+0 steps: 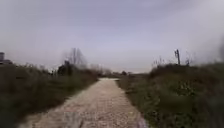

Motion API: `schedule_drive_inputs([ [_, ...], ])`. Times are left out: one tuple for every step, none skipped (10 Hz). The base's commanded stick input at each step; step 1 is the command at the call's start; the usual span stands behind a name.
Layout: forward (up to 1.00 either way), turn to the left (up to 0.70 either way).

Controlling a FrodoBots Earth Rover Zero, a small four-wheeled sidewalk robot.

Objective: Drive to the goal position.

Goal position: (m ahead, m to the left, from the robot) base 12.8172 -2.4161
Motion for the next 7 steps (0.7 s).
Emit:
schedule_drive_inputs([
  [0.70,0.00],
  [0.70,0.00],
  [0.70,0.00],
  [0.70,0.00],
  [0.70,0.00],
  [0.70,0.00],
  [0.70,0.00],
])
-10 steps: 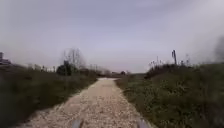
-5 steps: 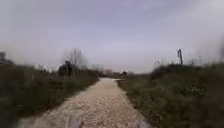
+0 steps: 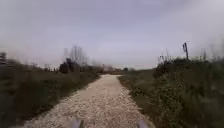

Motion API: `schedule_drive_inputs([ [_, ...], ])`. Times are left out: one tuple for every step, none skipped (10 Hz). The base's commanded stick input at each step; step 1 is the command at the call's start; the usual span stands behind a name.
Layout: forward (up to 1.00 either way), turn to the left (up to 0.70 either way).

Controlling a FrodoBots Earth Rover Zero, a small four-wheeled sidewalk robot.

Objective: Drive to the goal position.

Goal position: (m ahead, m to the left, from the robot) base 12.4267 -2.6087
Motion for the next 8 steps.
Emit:
schedule_drive_inputs([
  [0.70,0.00],
  [0.70,0.00],
  [0.70,0.00],
  [0.70,0.00],
  [0.70,0.00],
  [0.70,0.00],
  [0.70,0.00],
  [0.70,0.00],
])
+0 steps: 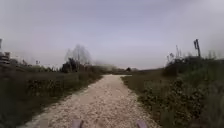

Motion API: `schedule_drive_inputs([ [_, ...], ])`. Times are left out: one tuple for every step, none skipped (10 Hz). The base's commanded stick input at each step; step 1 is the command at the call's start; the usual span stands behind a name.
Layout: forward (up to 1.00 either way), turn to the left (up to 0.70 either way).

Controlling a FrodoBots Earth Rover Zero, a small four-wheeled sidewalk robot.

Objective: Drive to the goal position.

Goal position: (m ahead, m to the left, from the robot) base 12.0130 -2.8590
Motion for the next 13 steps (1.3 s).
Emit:
schedule_drive_inputs([
  [0.70,0.00],
  [0.70,0.00],
  [0.70,0.00],
  [0.70,0.00],
  [0.70,0.00],
  [0.70,0.00],
  [0.70,0.00],
  [0.70,0.00],
  [0.70,0.00],
  [0.70,0.00],
  [0.70,0.00],
  [0.70,0.00],
  [0.70,0.00],
])
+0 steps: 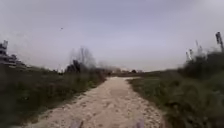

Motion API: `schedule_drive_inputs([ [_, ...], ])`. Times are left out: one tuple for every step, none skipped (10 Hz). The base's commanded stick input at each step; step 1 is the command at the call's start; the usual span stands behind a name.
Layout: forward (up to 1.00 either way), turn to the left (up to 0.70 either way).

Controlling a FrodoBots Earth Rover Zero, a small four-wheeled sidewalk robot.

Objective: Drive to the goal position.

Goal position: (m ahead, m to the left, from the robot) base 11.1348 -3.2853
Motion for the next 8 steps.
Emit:
schedule_drive_inputs([
  [0.70,0.00],
  [0.70,0.00],
  [0.70,0.00],
  [0.70,0.00],
  [0.70,0.00],
  [0.70,0.00],
  [0.70,0.00],
  [0.70,0.00],
])
